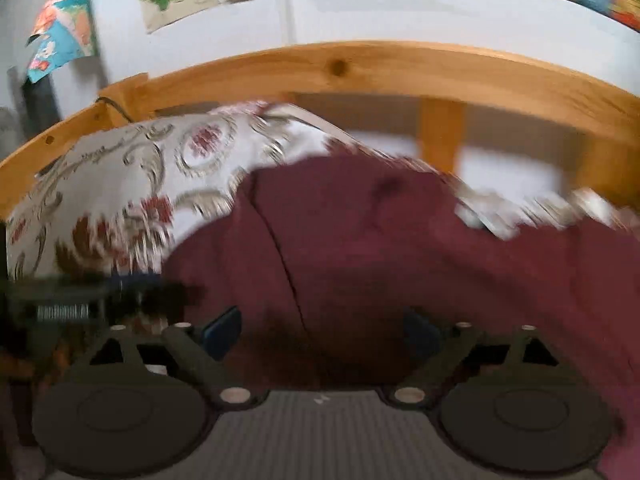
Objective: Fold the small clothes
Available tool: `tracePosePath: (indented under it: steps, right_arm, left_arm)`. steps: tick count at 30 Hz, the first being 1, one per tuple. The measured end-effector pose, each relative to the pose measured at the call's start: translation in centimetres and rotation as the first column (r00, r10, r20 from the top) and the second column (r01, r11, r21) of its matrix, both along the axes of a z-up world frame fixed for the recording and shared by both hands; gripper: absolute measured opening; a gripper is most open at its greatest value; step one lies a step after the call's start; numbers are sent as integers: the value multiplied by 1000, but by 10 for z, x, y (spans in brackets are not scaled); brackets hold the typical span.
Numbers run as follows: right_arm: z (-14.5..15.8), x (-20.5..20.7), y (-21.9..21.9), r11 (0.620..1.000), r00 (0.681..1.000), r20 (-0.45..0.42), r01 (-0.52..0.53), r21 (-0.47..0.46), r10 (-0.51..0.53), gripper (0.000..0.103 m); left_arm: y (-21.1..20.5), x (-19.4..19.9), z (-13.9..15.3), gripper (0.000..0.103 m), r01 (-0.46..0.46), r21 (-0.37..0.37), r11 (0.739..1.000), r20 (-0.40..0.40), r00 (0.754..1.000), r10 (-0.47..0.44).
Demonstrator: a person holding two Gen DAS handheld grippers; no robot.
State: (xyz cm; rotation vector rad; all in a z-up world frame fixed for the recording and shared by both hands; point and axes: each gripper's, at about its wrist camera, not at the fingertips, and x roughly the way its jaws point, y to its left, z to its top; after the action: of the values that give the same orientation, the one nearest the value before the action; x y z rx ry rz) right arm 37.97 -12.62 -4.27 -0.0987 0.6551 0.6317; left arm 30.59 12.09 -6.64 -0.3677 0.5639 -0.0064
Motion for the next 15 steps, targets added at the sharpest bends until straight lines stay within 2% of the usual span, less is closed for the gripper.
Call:
tracePosePath:
  steps: [3,7,11,15]
  right_arm:
    - [-13,-34,-23,995,995,10,96,-39,-96,94]
    - [-20,-58,-46,984,986,-6,165,-74,-165,94]
    - [-15,-62,-55,984,987,52,157,-90,-153,91]
    - [-10,-53,-41,992,994,85,84,-91,-76,83]
  left_arm:
    - [-19,-6,-2,94,12,68,998,-50,999,-8]
    - [-35,-14,-7,95,58,42,997,-118,992,-53]
    - [-50,-22,-19,96,91,44,995,-167,982,-83]
    - [-58,-22,-28,98,129,73,989,-197,974,-112]
